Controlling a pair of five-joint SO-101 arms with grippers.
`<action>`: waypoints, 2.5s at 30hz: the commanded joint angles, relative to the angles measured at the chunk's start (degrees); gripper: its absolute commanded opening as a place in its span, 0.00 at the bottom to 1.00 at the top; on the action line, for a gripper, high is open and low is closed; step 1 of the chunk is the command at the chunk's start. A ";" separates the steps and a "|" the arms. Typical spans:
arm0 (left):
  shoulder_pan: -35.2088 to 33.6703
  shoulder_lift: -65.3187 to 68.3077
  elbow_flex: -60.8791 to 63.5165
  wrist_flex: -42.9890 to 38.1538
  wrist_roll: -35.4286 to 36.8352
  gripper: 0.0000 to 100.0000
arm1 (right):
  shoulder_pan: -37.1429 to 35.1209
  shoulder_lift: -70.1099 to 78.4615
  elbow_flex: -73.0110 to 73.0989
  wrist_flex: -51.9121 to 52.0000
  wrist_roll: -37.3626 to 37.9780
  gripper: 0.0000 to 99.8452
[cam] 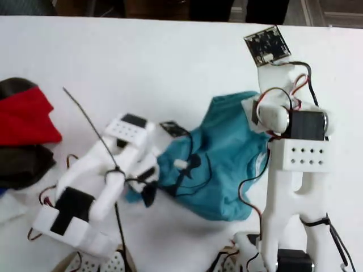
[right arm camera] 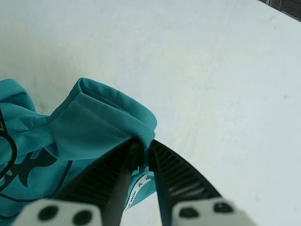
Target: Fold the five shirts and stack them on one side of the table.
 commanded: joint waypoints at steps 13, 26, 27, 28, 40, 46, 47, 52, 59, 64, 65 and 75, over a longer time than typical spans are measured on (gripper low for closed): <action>1.05 -1.14 -0.40 3.96 0.26 0.18 | 0.31 -2.68 -0.35 -1.10 0.18 0.02; 0.88 -0.62 0.31 -3.34 0.44 0.18 | 0.48 -2.68 -0.26 -0.92 0.18 0.02; 0.79 -0.62 1.10 -3.34 0.26 0.18 | 0.57 -2.68 -0.26 -0.92 0.18 0.02; 0.97 -0.62 1.98 -3.43 0.26 0.18 | 0.57 -2.68 -0.26 -0.92 0.18 0.02; 1.05 -1.14 -0.57 -0.53 0.70 0.03 | 0.48 -2.68 -0.09 -1.19 0.09 0.02; 0.35 -1.14 -17.71 11.69 0.70 0.03 | 0.57 -2.68 -0.35 -2.51 0.09 0.02; -0.26 -1.14 -21.23 14.07 0.70 0.03 | 0.66 -2.68 -0.35 -3.12 0.09 0.02; -4.57 -1.05 -34.42 21.19 0.70 0.02 | 0.57 -2.59 -0.18 -6.64 -0.35 0.02; -12.48 -7.47 -49.36 21.45 0.35 0.02 | 0.92 -2.15 -8.97 -11.03 0.00 0.02; -13.63 -15.03 -56.31 21.45 0.26 0.02 | 1.80 -2.68 -18.46 -7.60 -0.18 0.02; -13.54 -16.62 -56.75 21.45 0.26 0.02 | 1.80 -2.68 -20.57 -6.29 -0.26 0.02; -13.45 -29.36 -57.27 20.22 -2.20 0.02 | 4.09 -2.68 -41.05 -4.35 0.09 0.02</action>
